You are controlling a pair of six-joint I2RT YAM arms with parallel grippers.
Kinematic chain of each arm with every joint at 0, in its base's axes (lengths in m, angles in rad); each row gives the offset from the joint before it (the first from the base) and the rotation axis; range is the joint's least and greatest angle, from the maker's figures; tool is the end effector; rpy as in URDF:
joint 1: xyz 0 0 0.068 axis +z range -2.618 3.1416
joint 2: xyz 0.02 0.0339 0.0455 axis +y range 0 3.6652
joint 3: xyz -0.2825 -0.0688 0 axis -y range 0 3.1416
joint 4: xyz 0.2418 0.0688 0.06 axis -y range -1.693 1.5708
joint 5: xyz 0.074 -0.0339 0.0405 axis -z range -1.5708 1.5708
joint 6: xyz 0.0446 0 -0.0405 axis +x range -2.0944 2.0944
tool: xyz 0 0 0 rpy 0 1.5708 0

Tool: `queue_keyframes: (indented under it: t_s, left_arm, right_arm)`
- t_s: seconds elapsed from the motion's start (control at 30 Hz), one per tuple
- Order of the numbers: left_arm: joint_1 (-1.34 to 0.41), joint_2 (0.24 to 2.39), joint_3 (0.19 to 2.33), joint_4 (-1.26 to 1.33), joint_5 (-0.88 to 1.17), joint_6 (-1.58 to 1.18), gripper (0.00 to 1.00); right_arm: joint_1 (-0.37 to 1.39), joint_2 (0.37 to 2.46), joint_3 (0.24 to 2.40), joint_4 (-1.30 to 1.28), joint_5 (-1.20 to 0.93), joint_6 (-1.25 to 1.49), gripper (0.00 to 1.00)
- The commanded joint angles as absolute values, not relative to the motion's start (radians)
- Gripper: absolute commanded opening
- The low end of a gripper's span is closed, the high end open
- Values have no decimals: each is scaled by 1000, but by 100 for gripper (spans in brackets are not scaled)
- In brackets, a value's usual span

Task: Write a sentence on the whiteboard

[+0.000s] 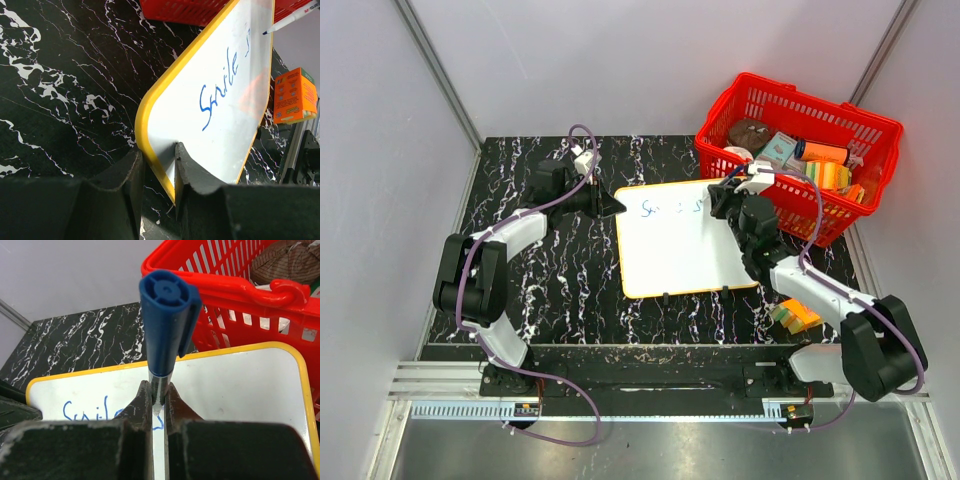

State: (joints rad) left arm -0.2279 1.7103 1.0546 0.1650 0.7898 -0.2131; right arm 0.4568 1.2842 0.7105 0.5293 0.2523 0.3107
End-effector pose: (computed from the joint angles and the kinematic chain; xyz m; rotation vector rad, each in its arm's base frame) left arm 0.3635 -0.1168 0.2437 0.5174 2.0074 -1.0817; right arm 0.2677 0.1192 0.2984 0.0776 1.6258 0.3887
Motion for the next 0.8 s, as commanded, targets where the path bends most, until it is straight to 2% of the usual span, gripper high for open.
queue_keyframes:
  t_s: [0.0, 0.77]
  left_arm:
    - [-282, 1773, 1029, 61, 663, -52, 0]
    - [-285, 1772, 1031, 57, 663, -48, 0]
  right_arm:
    - [453, 1302, 756, 545, 298, 285, 0]
    - [449, 1378, 776, 561, 334, 279, 0]
